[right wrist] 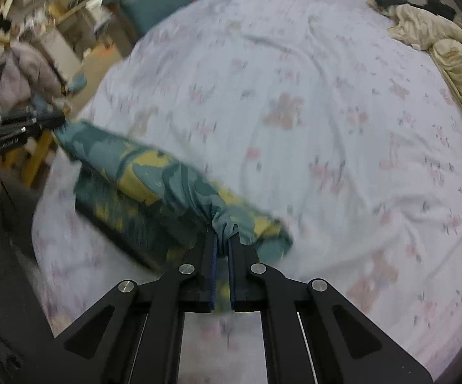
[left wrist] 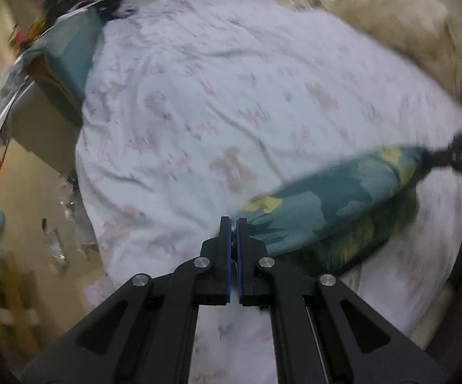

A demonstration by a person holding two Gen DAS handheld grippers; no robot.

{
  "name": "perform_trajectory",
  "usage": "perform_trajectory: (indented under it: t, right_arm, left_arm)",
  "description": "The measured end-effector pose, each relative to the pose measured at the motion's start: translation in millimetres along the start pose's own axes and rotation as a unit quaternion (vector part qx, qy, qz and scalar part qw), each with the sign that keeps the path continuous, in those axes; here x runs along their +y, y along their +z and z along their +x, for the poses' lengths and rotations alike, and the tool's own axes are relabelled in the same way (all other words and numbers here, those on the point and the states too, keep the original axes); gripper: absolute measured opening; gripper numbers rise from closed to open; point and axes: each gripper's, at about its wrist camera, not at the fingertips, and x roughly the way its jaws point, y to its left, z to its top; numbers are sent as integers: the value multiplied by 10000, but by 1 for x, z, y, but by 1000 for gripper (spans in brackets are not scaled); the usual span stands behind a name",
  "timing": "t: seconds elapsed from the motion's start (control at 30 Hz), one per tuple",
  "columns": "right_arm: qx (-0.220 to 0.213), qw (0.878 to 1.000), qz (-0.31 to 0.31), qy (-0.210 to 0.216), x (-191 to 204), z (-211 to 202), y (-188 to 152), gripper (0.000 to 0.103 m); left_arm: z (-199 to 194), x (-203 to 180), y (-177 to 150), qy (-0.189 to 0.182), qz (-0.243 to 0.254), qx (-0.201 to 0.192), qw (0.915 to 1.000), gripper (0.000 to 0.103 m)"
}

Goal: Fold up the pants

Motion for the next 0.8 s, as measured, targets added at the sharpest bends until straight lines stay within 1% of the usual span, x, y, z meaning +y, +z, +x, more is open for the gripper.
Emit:
perform_trajectory:
  t: [0.03,0.13,0.2,0.23,0.3,0.33,0.37,0.4,0.43,0.47,0.5,0.53,0.57,0.6,0.63,0.67,0.7,0.73,0.8]
  right_arm:
    - [138,9999,-35,-25,2,6,-5,4]
    - [826,9965,-147,-13,10,31,-23,4]
    - [1272,9910,-340,-253,17,50,-34,3]
    - [1430,9877,-458,-433,20,59,-39,0]
    - [1528,9847,-584,-600,23,67,-40,0]
    - [1517,9854,-525,-574,21,65,-38,0]
    - [1502,9867,-414,-474,18,63,-37,0]
    - [1467,9881,-273,-378,14,57,-35,0]
    - [1359,9899,-133,-372,10,48,-32,0]
    - [1179,9924,40,-346,4,37,-29,1]
    - [999,9943,209,-318,-3,27,-26,1]
    - [706,9959,471,-311,-12,13,-22,1]
    - [398,9961,676,-396,-20,0,-18,1]
    - [156,9951,846,-487,-27,-8,-14,1]
    - [-149,9927,1046,-583,-35,-18,-9,1]
    - [-388,9906,1169,-595,-40,-24,-3,1]
    - [-622,9887,1275,-485,-41,-28,4,1]
    - [-741,9883,1298,-306,-39,-28,10,1]
    - [-786,9900,1166,-70,-26,-21,22,1]
  left_arm:
    - [8,-6,-6,7,117,225,9997,1]
    - [33,-17,-23,-45,340,873,9956,2]
    - [50,-19,-31,-172,294,1256,9915,2]
    - [58,-18,-33,-159,219,1372,9902,4]
    - [65,-15,-34,-177,108,1535,9879,5]
    - [65,-13,-34,-264,-14,1622,9864,6]
    - [64,-10,-35,-359,-134,1706,9846,10]
    - [58,-4,-35,-494,-320,1771,9824,24]
    - [52,0,-35,-551,-423,1732,9824,40]
    - [41,7,-34,-564,-546,1556,9847,44]
    - [31,14,-32,-553,-675,1326,9873,47]
    - [20,26,-28,-598,-950,1017,9885,50]
    - [12,38,-25,-594,-1286,758,9870,51]
    - [6,51,-21,-518,-1650,485,9837,51]
    - [0,63,-17,-366,-2022,145,9786,51]
    - [0,66,-12,-305,-2134,7,9765,51]
    - [4,62,-6,-358,-2120,-76,9766,51]
    - [9,53,-1,-453,-2027,-70,9782,51]
    - [21,29,5,-610,-1680,-45,9839,50]
